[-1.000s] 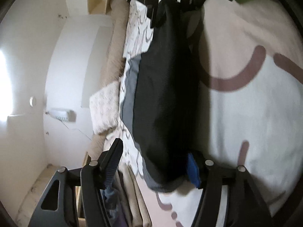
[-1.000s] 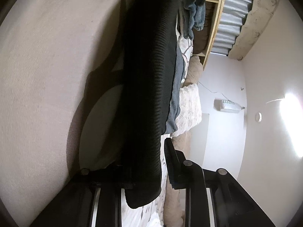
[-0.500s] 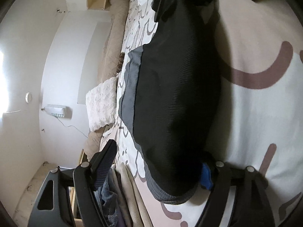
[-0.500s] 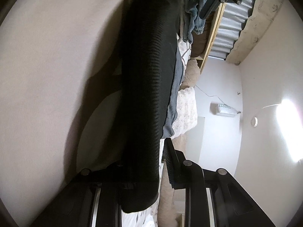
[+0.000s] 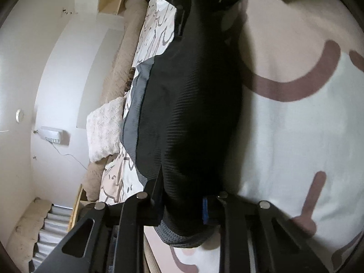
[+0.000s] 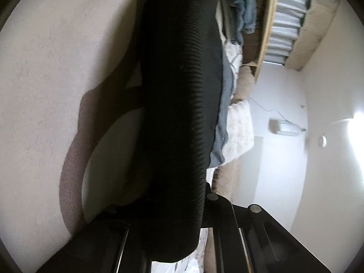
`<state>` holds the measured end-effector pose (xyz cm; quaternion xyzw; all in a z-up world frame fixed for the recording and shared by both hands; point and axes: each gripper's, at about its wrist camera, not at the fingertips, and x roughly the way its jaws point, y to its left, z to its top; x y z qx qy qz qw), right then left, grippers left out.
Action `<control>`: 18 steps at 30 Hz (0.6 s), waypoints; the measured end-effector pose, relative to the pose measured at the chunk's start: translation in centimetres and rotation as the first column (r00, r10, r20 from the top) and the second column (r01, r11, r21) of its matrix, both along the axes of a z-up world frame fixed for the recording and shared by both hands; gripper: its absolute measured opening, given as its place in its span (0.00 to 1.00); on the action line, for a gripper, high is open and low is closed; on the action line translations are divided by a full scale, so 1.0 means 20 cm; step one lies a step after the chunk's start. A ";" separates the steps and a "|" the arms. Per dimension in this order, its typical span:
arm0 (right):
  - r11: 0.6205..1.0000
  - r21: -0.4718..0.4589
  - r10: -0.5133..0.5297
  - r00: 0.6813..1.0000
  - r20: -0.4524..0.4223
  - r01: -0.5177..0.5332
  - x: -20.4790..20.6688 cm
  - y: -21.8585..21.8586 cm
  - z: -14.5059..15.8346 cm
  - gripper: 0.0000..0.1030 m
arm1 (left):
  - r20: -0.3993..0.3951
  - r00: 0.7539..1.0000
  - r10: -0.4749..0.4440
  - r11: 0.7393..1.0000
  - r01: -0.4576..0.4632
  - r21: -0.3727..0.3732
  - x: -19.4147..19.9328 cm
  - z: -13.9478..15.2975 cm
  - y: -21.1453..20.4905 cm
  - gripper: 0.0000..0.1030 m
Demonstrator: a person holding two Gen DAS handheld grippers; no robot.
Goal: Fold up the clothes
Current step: 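Lift the pants bundle with both tools and carry it toward the clothes stack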
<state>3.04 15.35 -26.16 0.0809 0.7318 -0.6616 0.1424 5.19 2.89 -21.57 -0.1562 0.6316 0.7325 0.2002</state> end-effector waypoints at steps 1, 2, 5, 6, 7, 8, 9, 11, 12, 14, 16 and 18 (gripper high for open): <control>1.000 0.015 0.005 1.000 0.015 -0.005 0.00 -0.01 0.02 0.07 | 0.001 1.000 -0.001 1.000 0.001 0.005 -0.01 0.02 0.00 0.22; 1.000 0.027 0.008 1.000 0.029 -0.009 -0.01 -0.01 0.03 0.07 | -0.009 1.000 -0.002 1.000 0.002 0.006 -0.01 0.05 -0.02 0.22; 0.998 0.051 0.024 0.998 0.052 -0.026 -0.01 -0.01 0.12 0.06 | -0.030 0.999 0.011 1.000 -0.010 0.019 -0.06 0.16 -0.05 0.21; 0.998 0.051 0.026 0.998 0.056 -0.029 -0.02 -0.02 0.17 0.06 | -0.035 0.999 0.021 0.999 -0.020 0.029 -0.09 0.22 -0.07 0.21; 0.999 0.045 0.026 0.998 0.054 -0.028 -0.04 -0.04 0.25 0.05 | -0.038 0.998 0.040 0.998 -0.039 0.052 -0.12 0.29 -0.09 0.21; 0.999 0.038 0.022 0.998 0.053 -0.025 -0.06 -0.06 0.32 0.05 | -0.041 0.997 0.060 0.996 -0.057 0.075 -0.16 0.36 -0.10 0.21; 0.999 0.031 0.011 0.999 0.053 -0.013 -0.08 -0.08 0.39 0.05 | -0.042 0.996 0.077 0.993 -0.073 0.096 -0.18 0.41 -0.12 0.21; 1.000 0.015 -0.003 0.999 0.042 0.002 -0.13 -0.13 0.54 0.05 | -0.049 0.990 0.132 0.980 -0.123 0.159 -0.27 0.57 -0.16 0.21; 1.000 0.007 -0.007 1.000 0.029 0.007 -0.17 -0.16 0.62 0.05 | -0.051 0.986 0.159 0.971 -0.147 0.190 -0.31 0.65 -0.19 0.21; 1.000 -0.007 -0.010 1.000 -0.017 0.010 -0.25 -0.23 0.79 0.05 | -0.085 0.974 0.209 0.952 -0.183 0.245 -0.37 0.83 -0.26 0.21; 1.000 -0.029 -0.010 0.997 -0.070 0.008 -0.33 -0.31 0.96 0.05 | -0.116 0.958 0.261 0.929 -0.216 0.301 -0.43 1.00 -0.34 0.21; 0.999 -0.053 -0.006 0.993 -0.119 0.000 -0.40 -0.40 1.13 0.05 | -0.143 0.939 0.313 0.901 -0.246 0.357 -0.49 1.18 -0.42 0.21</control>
